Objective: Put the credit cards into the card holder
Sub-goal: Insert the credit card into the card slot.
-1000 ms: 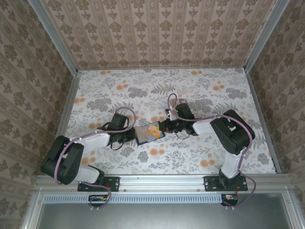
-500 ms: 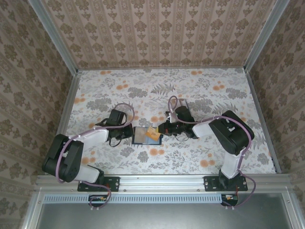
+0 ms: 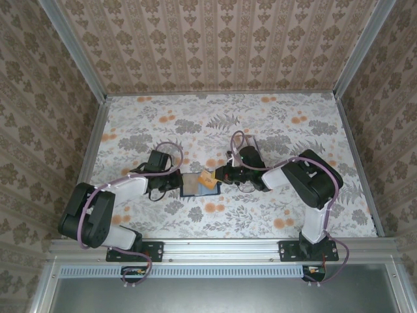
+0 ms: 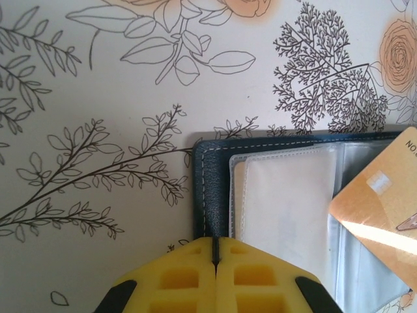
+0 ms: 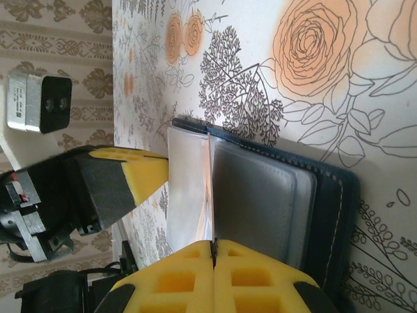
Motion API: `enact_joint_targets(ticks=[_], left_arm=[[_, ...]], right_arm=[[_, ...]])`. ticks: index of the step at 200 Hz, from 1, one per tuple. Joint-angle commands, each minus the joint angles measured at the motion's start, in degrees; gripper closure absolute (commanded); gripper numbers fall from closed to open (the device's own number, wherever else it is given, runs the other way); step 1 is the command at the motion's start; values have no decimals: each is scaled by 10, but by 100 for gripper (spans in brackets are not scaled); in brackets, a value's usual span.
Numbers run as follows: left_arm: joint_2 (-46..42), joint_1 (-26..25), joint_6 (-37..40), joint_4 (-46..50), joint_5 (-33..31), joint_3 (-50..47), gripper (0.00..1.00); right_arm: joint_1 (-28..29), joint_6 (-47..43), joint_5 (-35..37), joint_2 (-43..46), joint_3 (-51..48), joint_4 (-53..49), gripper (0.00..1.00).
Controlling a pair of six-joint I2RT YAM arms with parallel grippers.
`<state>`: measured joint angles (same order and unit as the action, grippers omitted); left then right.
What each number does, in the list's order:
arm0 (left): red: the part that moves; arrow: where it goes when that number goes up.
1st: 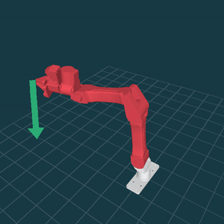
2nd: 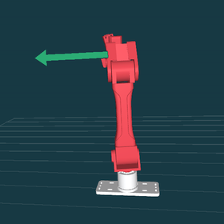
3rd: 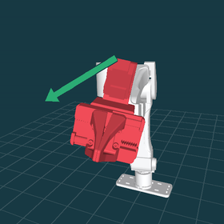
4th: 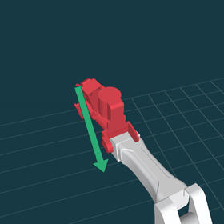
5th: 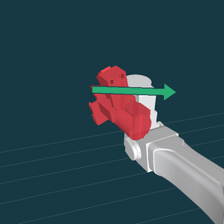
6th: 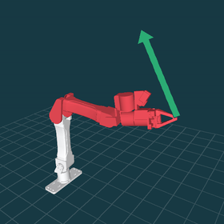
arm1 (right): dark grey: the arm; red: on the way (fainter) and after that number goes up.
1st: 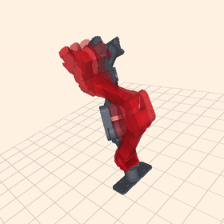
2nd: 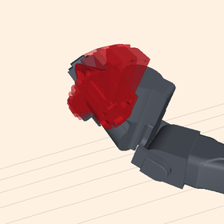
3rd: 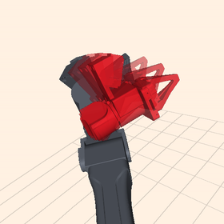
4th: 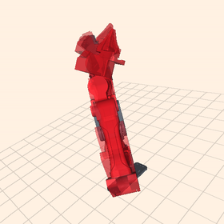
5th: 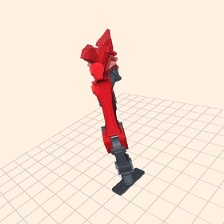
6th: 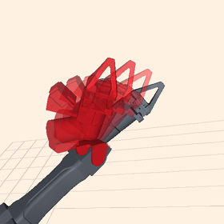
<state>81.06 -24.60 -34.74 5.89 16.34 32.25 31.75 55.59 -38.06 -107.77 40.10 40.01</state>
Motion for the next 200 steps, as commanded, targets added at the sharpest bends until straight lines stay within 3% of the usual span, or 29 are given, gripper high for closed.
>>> enact_joint_targets(ticks=[1,200], left_arm=[[8,4,-9,-6,12,-7,100],[-13,9,-17,22,-1,-16,100]], right_arm=[[10,24,11,-13,-8,40,99],[23,54,1,-24,-26,128,100]])
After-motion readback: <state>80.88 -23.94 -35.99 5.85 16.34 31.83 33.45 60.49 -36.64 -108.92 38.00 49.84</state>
